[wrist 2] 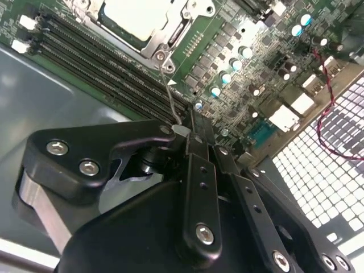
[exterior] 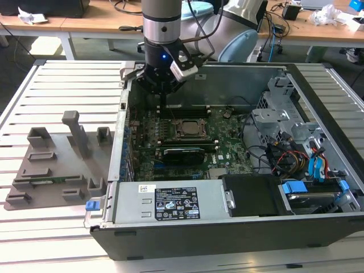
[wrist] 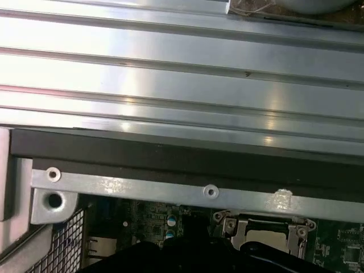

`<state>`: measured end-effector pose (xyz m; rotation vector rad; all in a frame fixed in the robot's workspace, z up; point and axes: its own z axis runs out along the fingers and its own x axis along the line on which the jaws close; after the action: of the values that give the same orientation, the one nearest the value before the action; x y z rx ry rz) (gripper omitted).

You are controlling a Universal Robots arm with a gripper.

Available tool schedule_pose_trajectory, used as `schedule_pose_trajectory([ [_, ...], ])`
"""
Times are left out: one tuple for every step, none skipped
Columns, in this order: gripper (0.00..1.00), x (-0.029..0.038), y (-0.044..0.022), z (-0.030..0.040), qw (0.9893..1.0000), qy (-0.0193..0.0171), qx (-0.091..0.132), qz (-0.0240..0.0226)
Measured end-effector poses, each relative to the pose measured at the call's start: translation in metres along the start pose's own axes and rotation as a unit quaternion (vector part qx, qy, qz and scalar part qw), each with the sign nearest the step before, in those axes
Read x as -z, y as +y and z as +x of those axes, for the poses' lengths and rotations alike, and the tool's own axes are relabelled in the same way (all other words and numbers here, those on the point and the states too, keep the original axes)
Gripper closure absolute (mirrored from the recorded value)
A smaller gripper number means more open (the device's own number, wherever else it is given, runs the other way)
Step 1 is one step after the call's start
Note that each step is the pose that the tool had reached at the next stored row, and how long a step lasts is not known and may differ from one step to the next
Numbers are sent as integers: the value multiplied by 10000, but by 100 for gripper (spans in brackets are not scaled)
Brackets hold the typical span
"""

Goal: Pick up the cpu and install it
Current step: 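Install the first cpu locking lever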

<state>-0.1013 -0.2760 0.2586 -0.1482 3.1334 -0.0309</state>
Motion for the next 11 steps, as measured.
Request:
schedule_pose_trajectory([
  [89,-1,-11,-3,10000,-1,-1,-7],
  [89,-2,-22,-10,10000,-2,-1,-29],
  [89,-3,-30,-18,10000,-5,-1,-64],
  [89,-5,-40,-24,9999,-9,0,-112],
  [89,-6,-48,-32,9999,-12,0,-140],
  [89,-6,-52,-39,9999,-12,-1,-148],
  [89,-6,-55,-50,9999,-12,-1,-151],
  [89,-6,-56,-55,9999,-12,-1,-151],
  [89,-6,-57,-61,9999,-12,-1,-151],
  [89,-5,-58,-69,9999,-11,-1,-151],
  [89,-6,-58,-73,9999,-12,-1,-151],
])
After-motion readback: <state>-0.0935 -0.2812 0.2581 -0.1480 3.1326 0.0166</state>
